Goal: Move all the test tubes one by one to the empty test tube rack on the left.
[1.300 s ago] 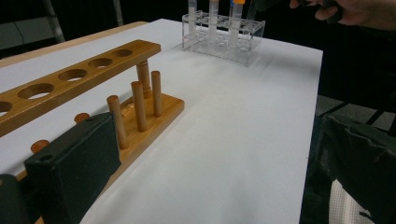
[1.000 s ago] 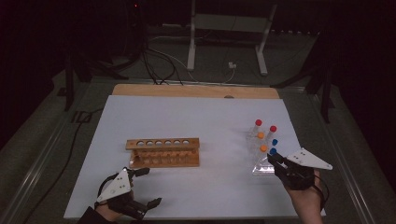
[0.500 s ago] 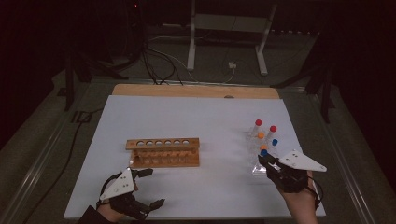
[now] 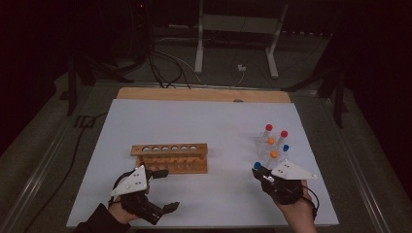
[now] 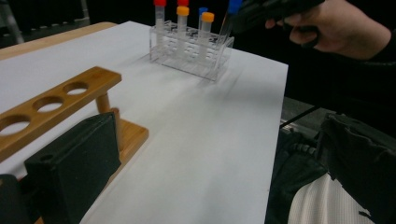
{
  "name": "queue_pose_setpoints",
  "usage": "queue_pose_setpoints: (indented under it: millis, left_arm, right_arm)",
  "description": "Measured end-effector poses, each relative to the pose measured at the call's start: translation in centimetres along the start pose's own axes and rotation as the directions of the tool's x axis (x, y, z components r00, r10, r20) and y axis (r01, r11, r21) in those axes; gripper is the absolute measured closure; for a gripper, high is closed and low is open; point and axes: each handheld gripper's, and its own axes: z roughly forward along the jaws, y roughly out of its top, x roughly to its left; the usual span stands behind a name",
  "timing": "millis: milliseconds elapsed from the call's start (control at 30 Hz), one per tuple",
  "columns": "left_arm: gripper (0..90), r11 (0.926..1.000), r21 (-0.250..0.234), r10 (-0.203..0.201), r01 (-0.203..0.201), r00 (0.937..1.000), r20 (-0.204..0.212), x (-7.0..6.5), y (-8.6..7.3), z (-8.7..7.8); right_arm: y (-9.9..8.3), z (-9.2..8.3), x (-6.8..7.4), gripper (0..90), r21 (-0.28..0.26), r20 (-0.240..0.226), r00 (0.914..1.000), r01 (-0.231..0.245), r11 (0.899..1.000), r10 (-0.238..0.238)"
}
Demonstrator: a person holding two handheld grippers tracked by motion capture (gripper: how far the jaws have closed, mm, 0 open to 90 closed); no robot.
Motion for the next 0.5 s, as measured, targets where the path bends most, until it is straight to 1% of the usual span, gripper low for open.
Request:
queue_pose_setpoints:
  millis: [67, 100, 133, 167, 267, 300, 400, 500]
  left_arm:
    - [0.5, 1.0, -0.002, 0.001, -0.001, 0.9999, 0.011, 0.0, 0.4, 0.3]
    - [0.5, 1.0, -0.002, 0.002, -0.002, 0.9999, 0.016, 0.0, 0.6, 0.5]
    - [0.5, 1.0, -0.001, 0.003, -0.003, 0.9997, 0.022, 0.0, 0.9, 0.6]
    - [1.1, 1.0, -0.001, 0.009, -0.009, 0.9997, 0.023, 0.0, 1.1, 0.8]
    - [1.1, 0.9998, 0.004, 0.02, -0.02, 0.9991, 0.037, 0.0, 1.7, 1.3]
    - [1.9, 0.9998, 0.0, 0.022, -0.022, 0.9989, 0.042, 0.0, 1.9, 1.5]
    - [1.9, 0.9998, -0.004, 0.021, -0.021, 0.9983, 0.054, 0.2, 2.5, 2.1]
    - [4.9, 0.9997, -0.005, 0.025, -0.025, 0.9978, 0.06, 0.2, 3.1, 2.7]
  right_arm:
    - [0.0, 0.3, 0.4, 76.5, 0.008, -0.014, 0.9998, 0.011, 1.0, -0.011]
    - [0.0, 0.6, 0.9, 76.5, 0.013, -0.028, 0.9994, 0.02, 1.0, -0.02]
    - [0.0, 0.6, 0.9, 76.5, 0.013, -0.028, 0.9994, 0.02, 1.0, -0.02]
    - [0.0, 0.9, 1.3, 76.5, 0.018, -0.045, 0.9986, 0.029, 0.999, -0.028]
    - [0.0, 1.1, 1.6, 76.4, 0.023, -0.057, 0.9977, 0.037, 0.999, -0.036]
    - [0.0, 1.3, 1.9, 76.4, 0.026, -0.07, 0.9966, 0.045, 0.999, -0.043]
    - [0.0, 1.5, 2.2, 76.4, 0.029, -0.08, 0.9954, 0.055, 0.998, -0.052]
    - [0.0, 1.8, 2.8, 76.4, 0.033, -0.099, 0.9928, 0.071, 0.997, -0.068]
